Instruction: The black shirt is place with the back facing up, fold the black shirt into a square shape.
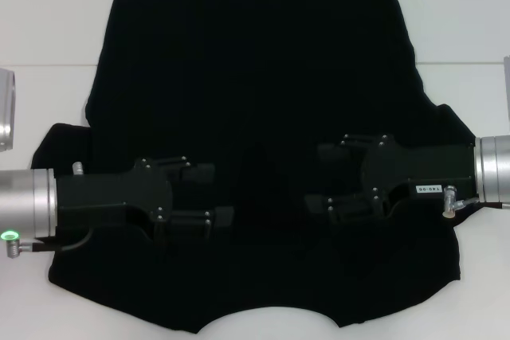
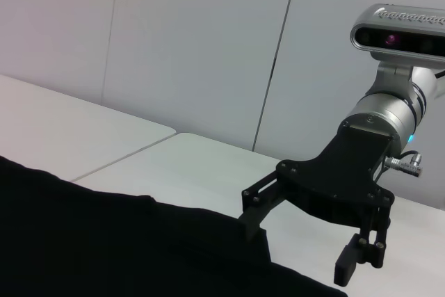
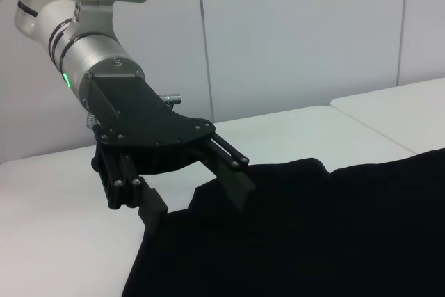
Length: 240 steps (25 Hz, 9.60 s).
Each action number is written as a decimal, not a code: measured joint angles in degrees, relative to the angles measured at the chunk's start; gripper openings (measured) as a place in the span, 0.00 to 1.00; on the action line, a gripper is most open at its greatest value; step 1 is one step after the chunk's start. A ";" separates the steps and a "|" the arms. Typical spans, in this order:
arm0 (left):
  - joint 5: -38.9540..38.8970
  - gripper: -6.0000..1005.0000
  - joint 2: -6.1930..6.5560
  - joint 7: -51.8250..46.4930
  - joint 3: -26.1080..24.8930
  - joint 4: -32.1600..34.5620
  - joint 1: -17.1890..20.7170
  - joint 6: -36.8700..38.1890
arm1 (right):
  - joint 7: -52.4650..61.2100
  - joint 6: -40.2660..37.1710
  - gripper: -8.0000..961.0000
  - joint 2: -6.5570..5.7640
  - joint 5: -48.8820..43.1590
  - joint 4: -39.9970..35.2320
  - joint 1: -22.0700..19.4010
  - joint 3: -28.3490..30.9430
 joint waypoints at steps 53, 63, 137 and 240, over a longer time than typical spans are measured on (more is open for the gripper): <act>15.09 0.82 2.46 -50.32 -11.09 13.90 2.07 -17.26 | 0.70 2.15 0.96 -0.13 11.84 2.92 -1.30 -1.41; 22.01 0.81 2.45 -57.79 -10.73 14.39 1.60 -20.90 | 0.75 1.79 0.96 -0.27 11.63 2.84 -0.59 -1.91; 29.53 0.15 2.47 -54.93 -5.48 9.49 0.04 -30.04 | 0.17 1.50 0.96 0.14 12.11 3.52 -0.87 -1.58; -14.39 0.87 -3.49 17.09 8.12 -10.46 -4.67 -5.86 | 48.01 6.94 0.85 -7.12 -4.04 -5.93 -4.83 5.65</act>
